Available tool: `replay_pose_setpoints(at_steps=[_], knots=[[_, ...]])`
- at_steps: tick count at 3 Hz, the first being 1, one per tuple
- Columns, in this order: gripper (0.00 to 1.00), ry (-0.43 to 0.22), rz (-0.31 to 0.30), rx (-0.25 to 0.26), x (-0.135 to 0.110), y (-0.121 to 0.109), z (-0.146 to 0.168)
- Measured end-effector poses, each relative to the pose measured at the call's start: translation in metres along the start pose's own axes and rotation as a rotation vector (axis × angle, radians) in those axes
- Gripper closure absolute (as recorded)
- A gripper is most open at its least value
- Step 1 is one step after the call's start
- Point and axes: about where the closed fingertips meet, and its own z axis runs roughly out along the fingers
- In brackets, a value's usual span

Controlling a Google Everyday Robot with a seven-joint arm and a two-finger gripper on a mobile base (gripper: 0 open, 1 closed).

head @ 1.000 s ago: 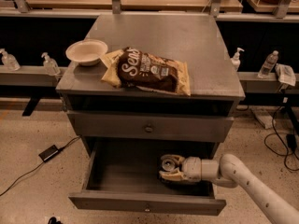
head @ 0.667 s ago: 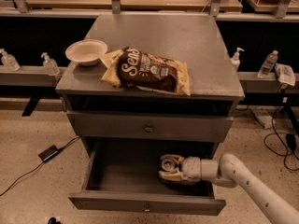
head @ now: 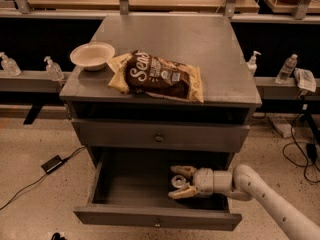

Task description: Place pepsi can into middle drawer

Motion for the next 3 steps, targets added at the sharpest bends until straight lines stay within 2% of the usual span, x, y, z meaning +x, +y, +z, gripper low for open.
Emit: replay_pose_setpoints(at_steps=[1,2,3], knots=[[0.00,-0.001,0.000,-0.003,0.000,0.001,0.001],[0.00,-0.004,-0.002,0.009,-0.003,0.000,-0.007],[0.00,-0.014,-0.009,0.053,-0.012,-0.004,-0.038]])
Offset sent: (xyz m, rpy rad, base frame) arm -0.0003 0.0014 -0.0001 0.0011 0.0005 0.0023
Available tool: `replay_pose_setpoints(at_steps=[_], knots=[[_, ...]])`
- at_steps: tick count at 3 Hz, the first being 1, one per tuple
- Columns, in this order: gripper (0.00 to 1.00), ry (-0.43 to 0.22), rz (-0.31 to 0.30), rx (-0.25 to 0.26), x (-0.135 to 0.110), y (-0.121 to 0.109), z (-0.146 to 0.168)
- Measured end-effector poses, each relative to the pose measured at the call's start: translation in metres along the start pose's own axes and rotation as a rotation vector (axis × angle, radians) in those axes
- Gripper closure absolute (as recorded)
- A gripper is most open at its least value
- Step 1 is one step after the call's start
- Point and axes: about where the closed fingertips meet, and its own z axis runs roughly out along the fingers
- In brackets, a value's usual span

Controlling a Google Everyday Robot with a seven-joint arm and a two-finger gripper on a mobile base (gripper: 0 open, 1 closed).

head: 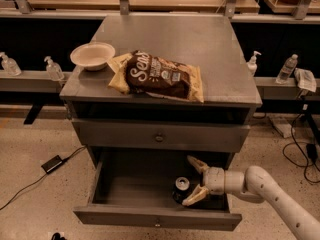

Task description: Place pepsi can into middle drawer

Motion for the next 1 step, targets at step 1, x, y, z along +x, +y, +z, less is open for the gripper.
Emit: replay_pose_setpoints(at_steps=[1], knots=[[0.00,0.000,0.000,0.000,0.0000,0.0000,0.0000]])
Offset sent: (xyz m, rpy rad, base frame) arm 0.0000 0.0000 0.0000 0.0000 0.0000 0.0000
